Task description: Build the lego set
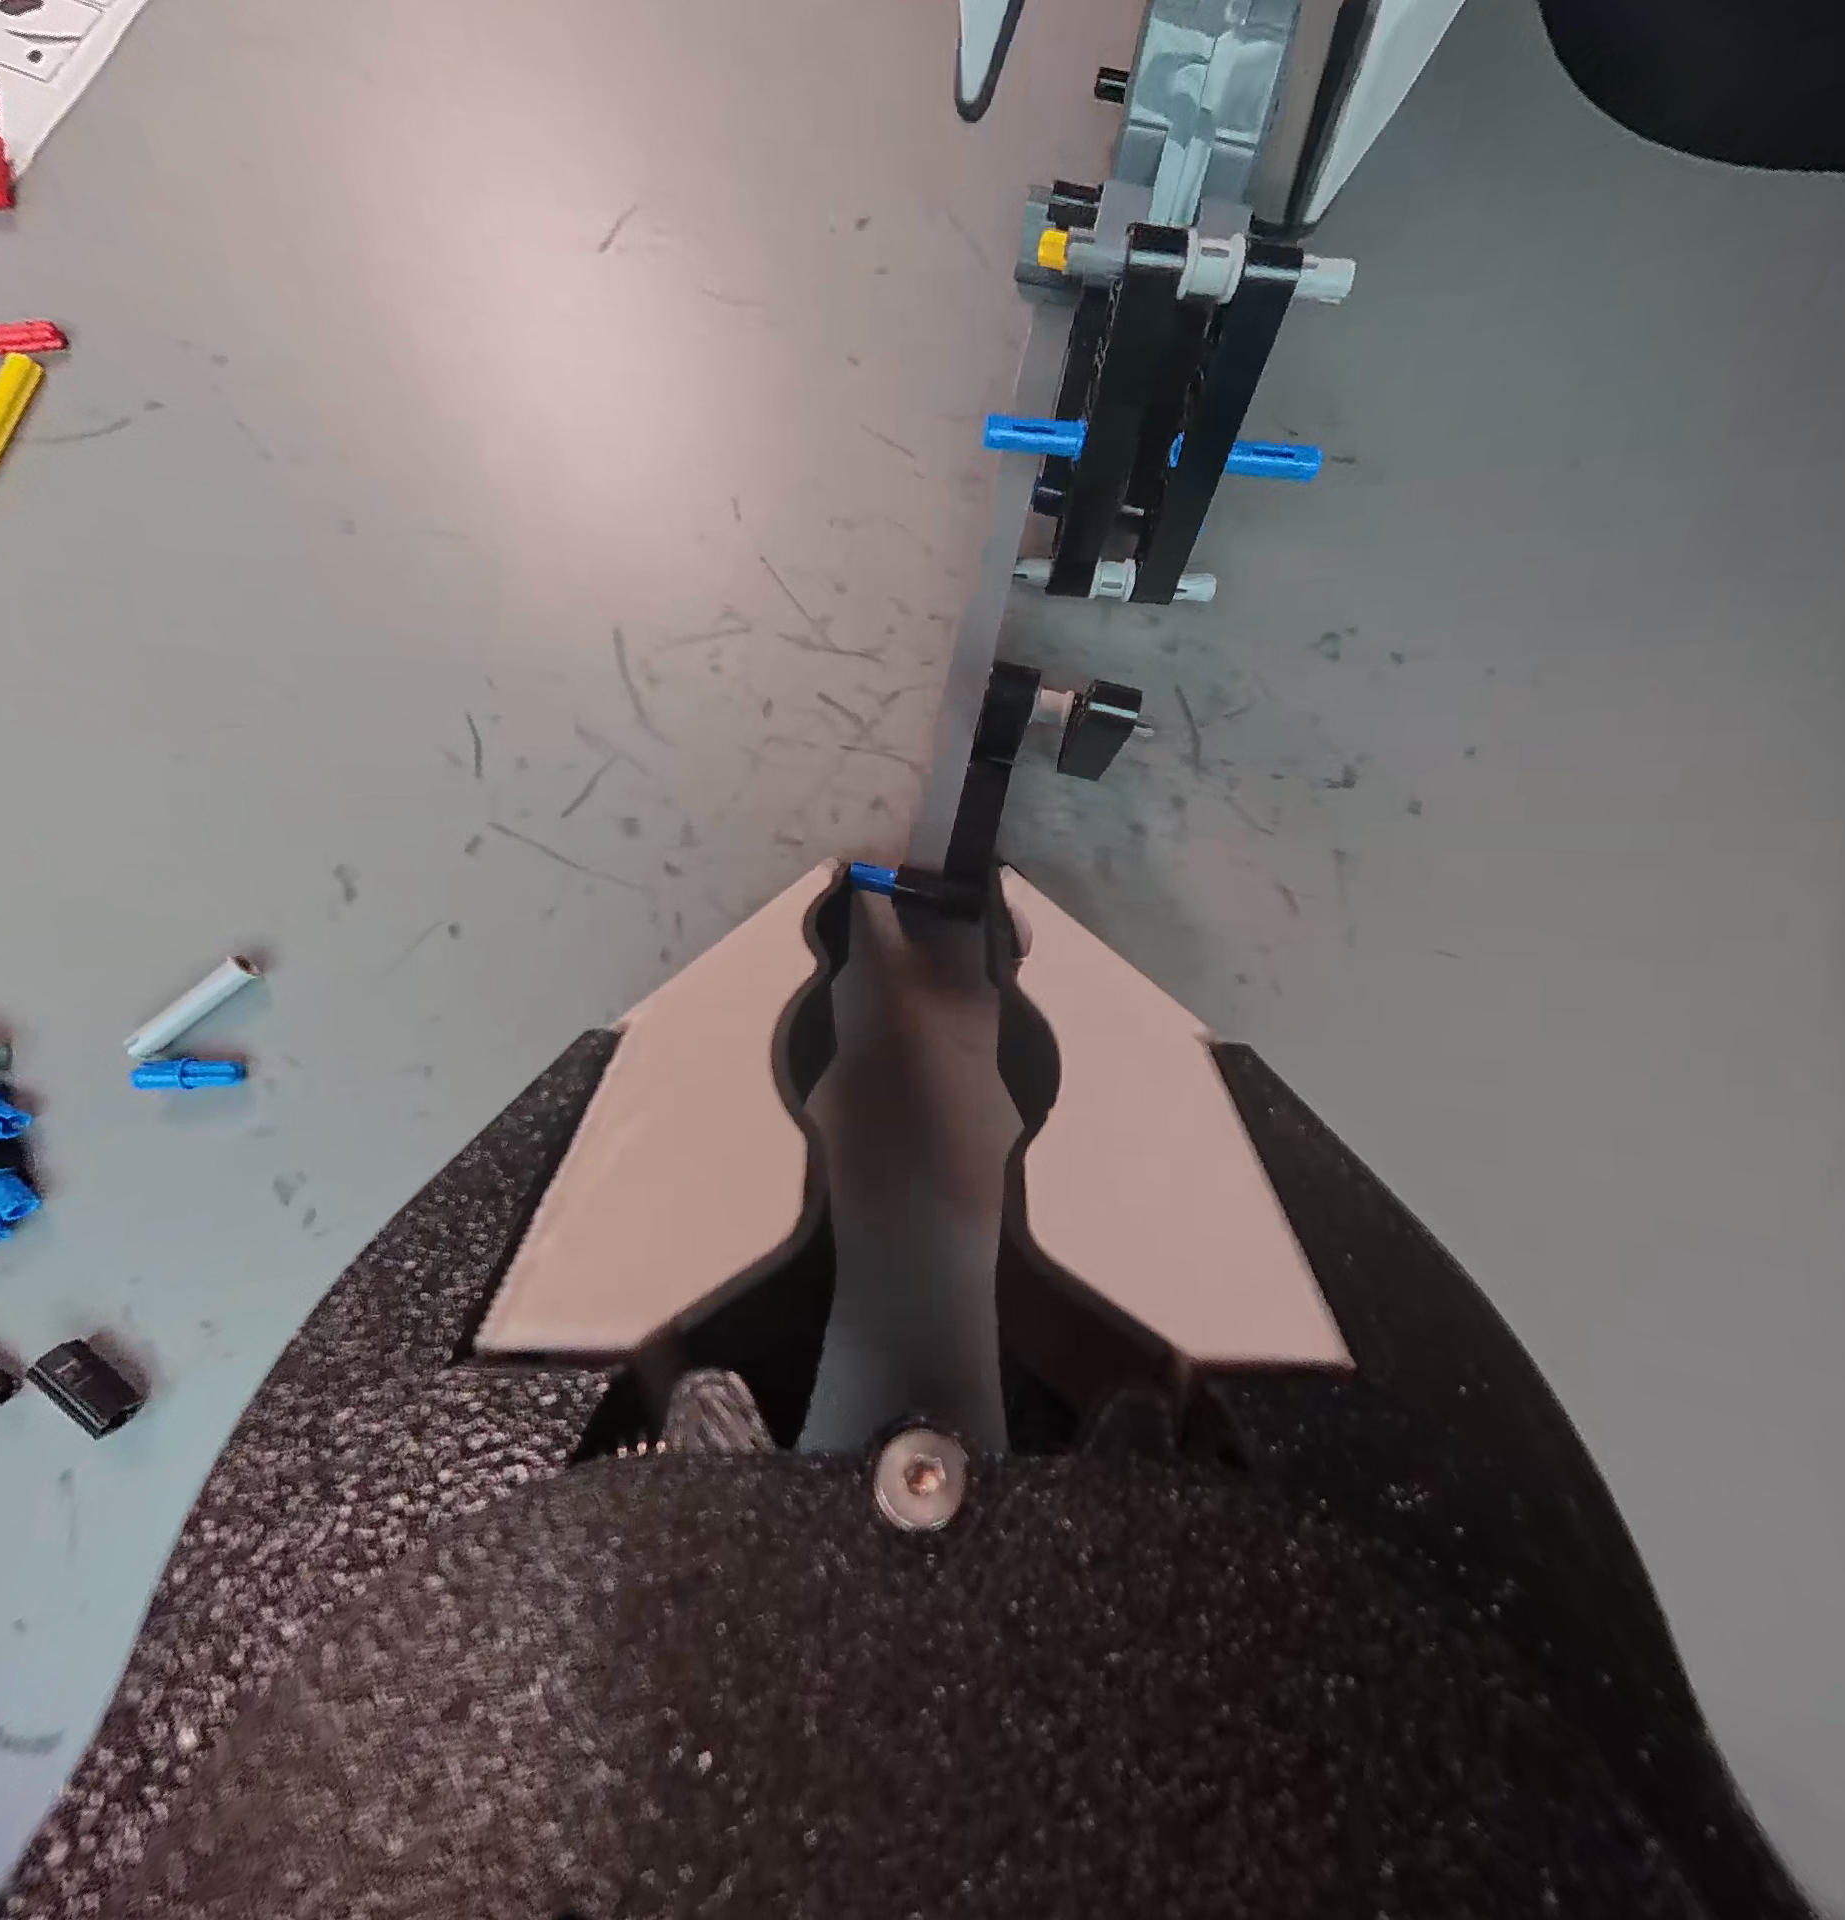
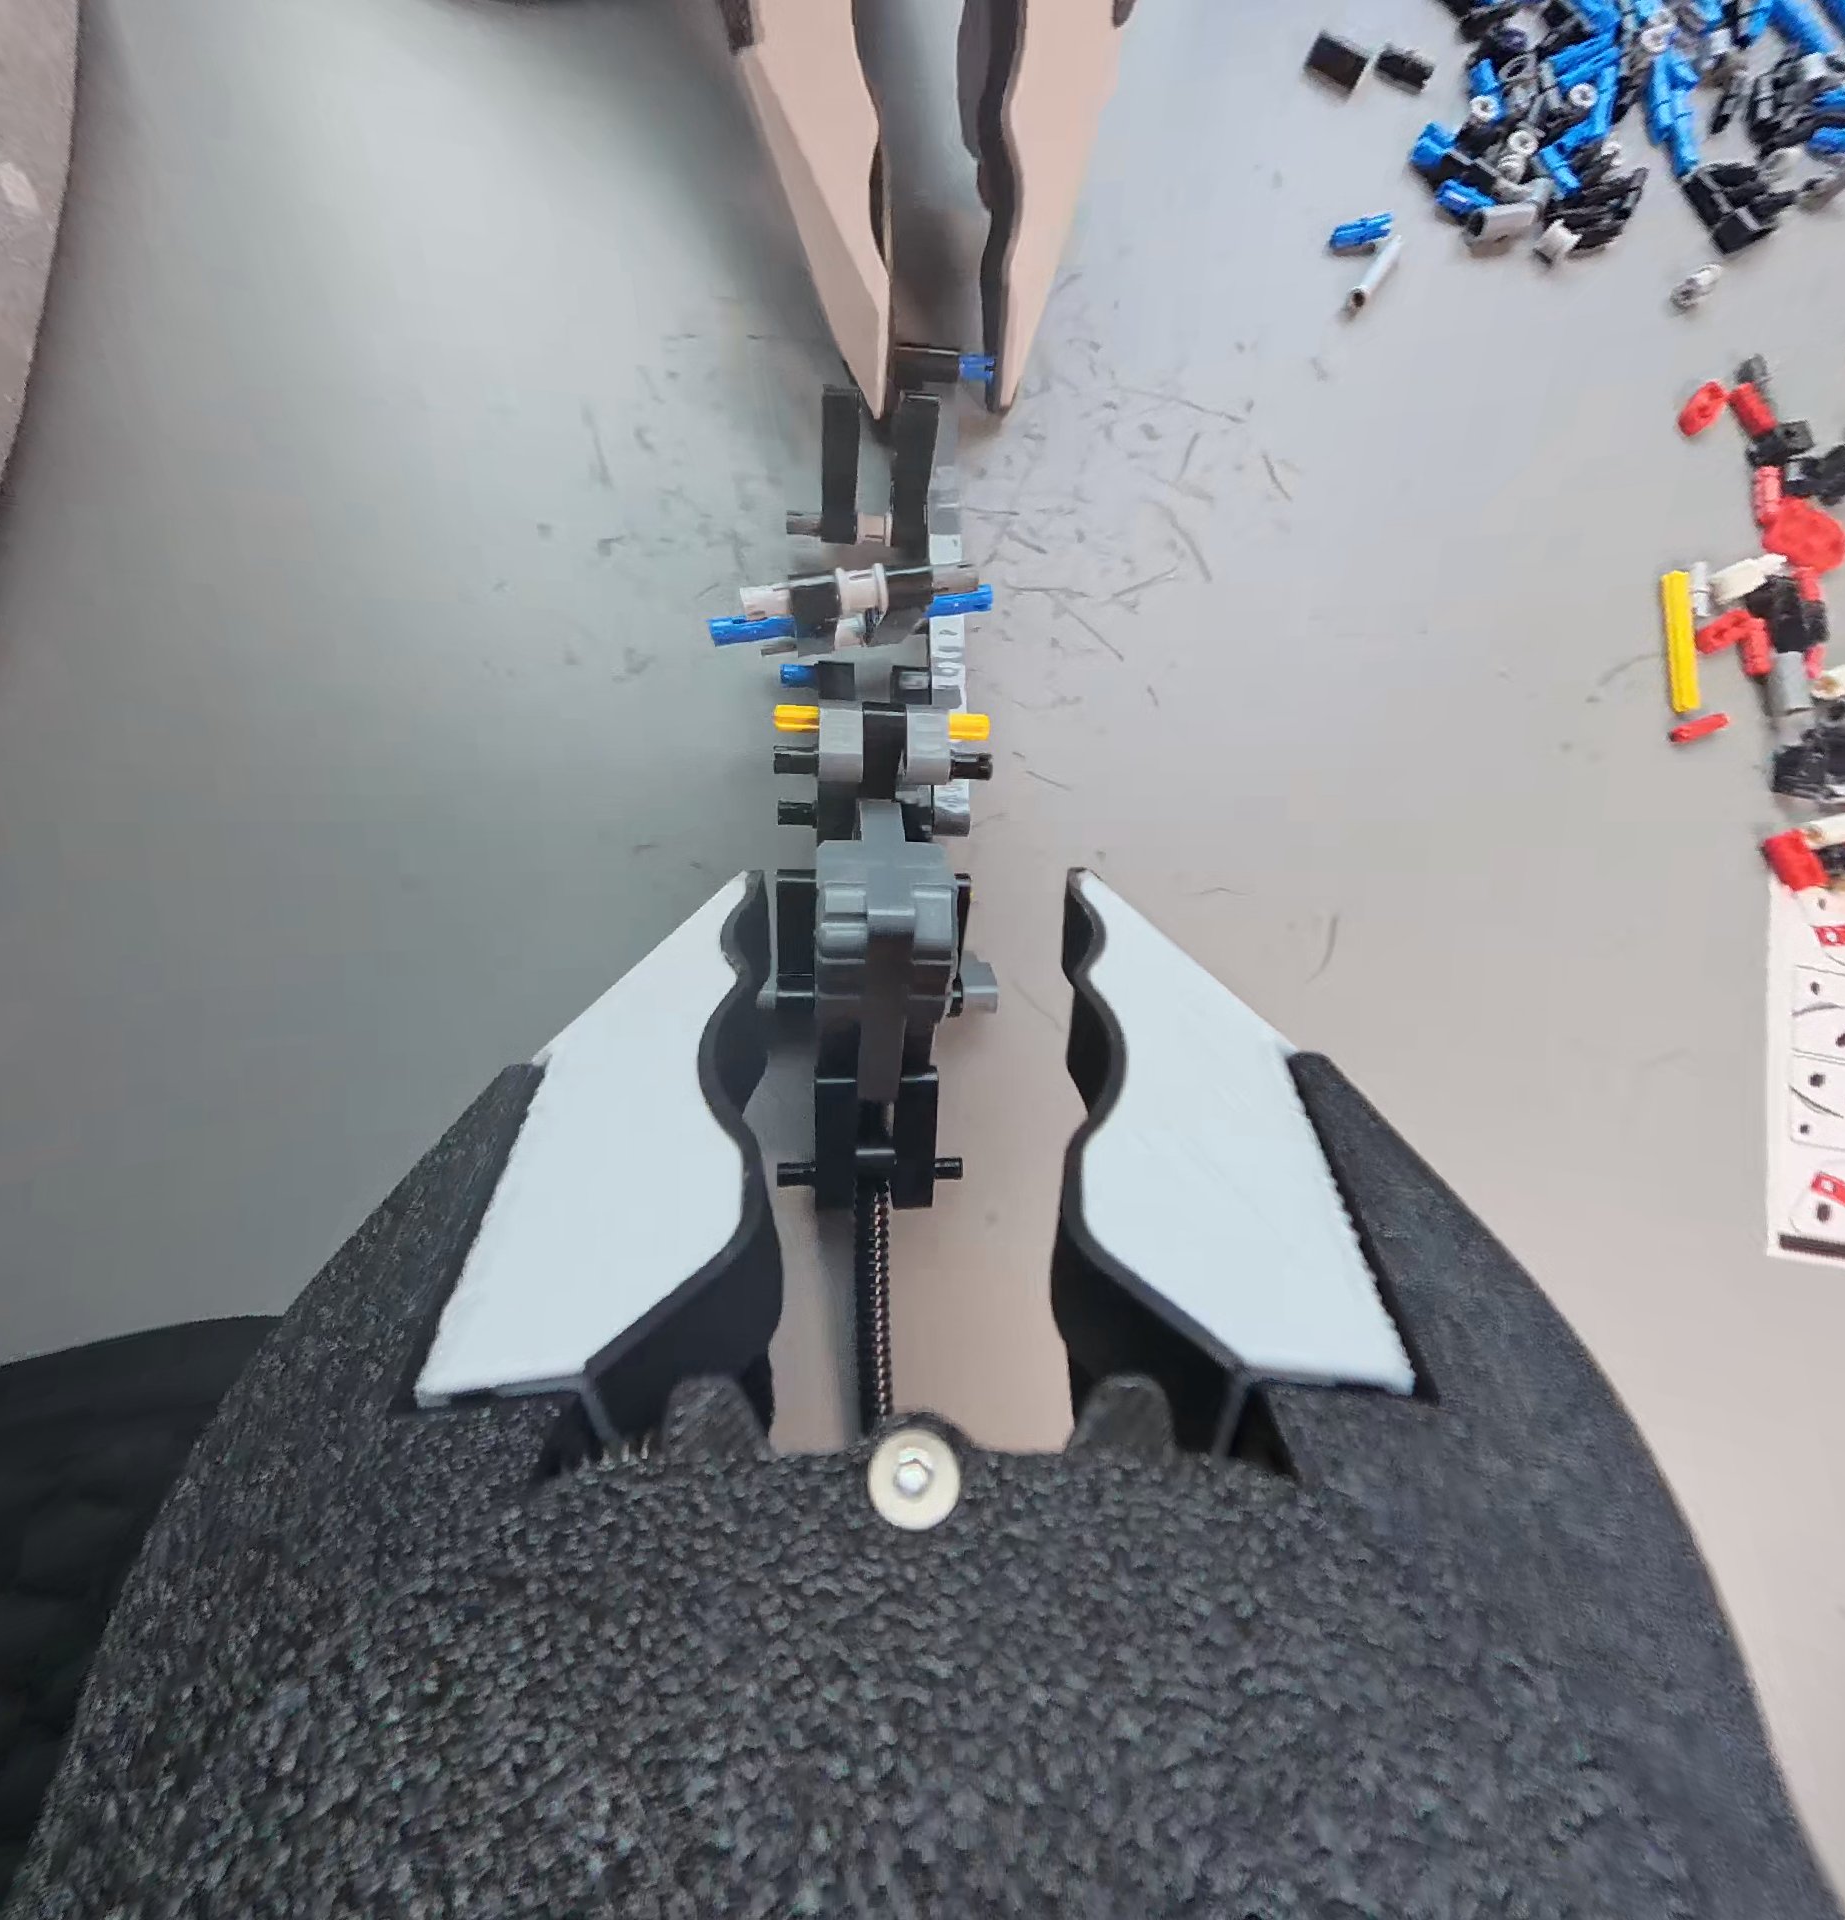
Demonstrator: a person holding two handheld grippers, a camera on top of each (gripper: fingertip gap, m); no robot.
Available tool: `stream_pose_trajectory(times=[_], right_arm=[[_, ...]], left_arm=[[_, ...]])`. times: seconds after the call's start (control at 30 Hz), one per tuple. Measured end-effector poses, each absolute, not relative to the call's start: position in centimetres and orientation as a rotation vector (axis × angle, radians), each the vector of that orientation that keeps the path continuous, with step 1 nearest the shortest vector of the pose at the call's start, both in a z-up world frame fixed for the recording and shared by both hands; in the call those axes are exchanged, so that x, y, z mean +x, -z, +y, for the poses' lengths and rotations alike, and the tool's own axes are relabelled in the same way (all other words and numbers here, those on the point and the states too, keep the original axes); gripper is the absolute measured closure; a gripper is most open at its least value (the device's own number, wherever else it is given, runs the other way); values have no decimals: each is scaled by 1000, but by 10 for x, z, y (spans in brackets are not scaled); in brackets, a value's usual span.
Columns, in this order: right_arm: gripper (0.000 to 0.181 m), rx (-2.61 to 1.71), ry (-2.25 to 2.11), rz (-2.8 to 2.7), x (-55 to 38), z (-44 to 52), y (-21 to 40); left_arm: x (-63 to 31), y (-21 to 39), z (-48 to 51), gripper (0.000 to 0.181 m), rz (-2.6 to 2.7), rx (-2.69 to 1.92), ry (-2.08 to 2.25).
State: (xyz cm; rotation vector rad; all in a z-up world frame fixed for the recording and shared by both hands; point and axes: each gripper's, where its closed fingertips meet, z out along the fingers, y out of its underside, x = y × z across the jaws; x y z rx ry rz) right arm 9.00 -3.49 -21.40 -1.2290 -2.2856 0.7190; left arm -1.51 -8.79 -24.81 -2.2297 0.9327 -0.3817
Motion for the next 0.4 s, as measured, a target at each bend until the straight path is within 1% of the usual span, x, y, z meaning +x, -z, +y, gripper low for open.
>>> stream_pose_trajectory(times=[0.1, 0.27, 0.4], right_arm=[[124, -1254, -687, -2151, 91, -28, 202], [126, -1253, -779, -1867, 81, -27, 168], [132, -1206, -738, -1796, 78, -26, 166]], left_arm=[[-16, 248, -84, 152, 915, -2217, 346], [-17, 248, -79, 152, 858, -2222, 350], [-23, 248, -74, 153, 818, -2221, 332]])
